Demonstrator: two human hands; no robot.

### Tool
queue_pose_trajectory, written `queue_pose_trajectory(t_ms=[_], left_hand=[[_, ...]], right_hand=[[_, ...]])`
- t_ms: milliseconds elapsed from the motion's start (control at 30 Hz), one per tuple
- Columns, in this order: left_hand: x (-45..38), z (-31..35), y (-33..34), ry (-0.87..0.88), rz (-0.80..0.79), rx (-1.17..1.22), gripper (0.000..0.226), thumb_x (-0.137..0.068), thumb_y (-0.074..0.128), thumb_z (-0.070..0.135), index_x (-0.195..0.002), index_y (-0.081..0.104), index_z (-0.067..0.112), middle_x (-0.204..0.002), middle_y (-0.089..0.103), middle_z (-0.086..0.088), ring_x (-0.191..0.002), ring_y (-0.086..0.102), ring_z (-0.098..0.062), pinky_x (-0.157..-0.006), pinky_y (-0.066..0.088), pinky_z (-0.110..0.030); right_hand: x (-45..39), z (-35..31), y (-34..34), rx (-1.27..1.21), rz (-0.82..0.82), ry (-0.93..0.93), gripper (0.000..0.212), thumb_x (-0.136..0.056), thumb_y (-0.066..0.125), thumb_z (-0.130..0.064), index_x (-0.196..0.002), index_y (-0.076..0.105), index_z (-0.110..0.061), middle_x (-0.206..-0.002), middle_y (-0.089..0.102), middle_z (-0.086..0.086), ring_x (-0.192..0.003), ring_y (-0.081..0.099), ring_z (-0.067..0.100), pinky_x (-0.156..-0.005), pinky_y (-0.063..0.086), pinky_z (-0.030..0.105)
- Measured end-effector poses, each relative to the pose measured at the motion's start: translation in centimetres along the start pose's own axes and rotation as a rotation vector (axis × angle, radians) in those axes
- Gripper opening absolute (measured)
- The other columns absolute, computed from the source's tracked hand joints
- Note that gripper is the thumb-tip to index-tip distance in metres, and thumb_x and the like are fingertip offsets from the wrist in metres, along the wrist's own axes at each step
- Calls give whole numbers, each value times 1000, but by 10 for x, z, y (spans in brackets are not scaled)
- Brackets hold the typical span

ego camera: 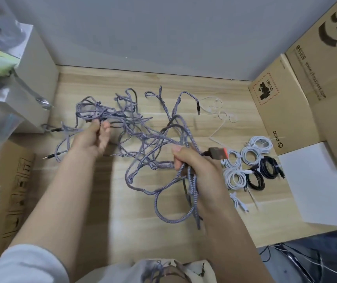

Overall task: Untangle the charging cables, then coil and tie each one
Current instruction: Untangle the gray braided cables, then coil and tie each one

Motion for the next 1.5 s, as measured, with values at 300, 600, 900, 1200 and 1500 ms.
queue_pose_trajectory(t_ms=[300, 600, 900, 1200, 1500], left_hand=[[0, -8, 19, -184, -184, 620, 18, -94, 48, 3, -86, 60, -8, -77, 66, -17, -91, 64, -14, -71, 56, -25], [65, 10, 56, -53, -552, 83, 17, -48, 76, 13, -64, 71, 17, -68, 67, 9, -59, 65, -2, -55, 55, -21], [111, -21, 73, 257, -790, -701, 20, -76, 57, 17, -65, 72, 24, -72, 66, 9, -66, 60, -4, -65, 47, -12], [88, -23, 64, -143, -764, -116, 26, -51, 87, 22, -69, 70, 15, -74, 66, 0, -59, 61, -9, -61, 54, -24], [21, -5, 16, -189, -448, 444, 58, -23, 87, -14, -69, 58, 6, -59, 57, -1, -44, 53, -11, -53, 46, -18]], right_hand=[[9, -19, 9, 205, -135, -98, 35, -73, 59, -22, -40, 47, -18, -50, 39, 3, -54, 39, 11, -53, 32, 15], [-8, 13, 4, 144, 40, 70, 24, -78, 69, -18, -58, 58, -13, -61, 50, 0, -59, 46, 9, -54, 38, 14], [-16, 19, 32, 55, -95, 73, 18, -89, 61, -22, -72, 65, -23, -73, 66, -11, -75, 60, 3, -78, 48, 20], [-6, 5, 25, 132, -103, 65, 40, -83, 63, -2, -47, 44, -8, -44, 48, -11, -45, 45, 2, -50, 34, 6], [22, -36, 0, 19, -83, -212, 11, -61, 62, -33, -57, 61, -23, -56, 52, -10, -58, 51, 5, -61, 45, 20]])
Point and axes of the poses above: each hand's wrist, its own x-axis away from the middle knuckle, its own y-axis out of the palm, z = x × y, the point moved 6 cm from there along -x, towards the middle knuckle
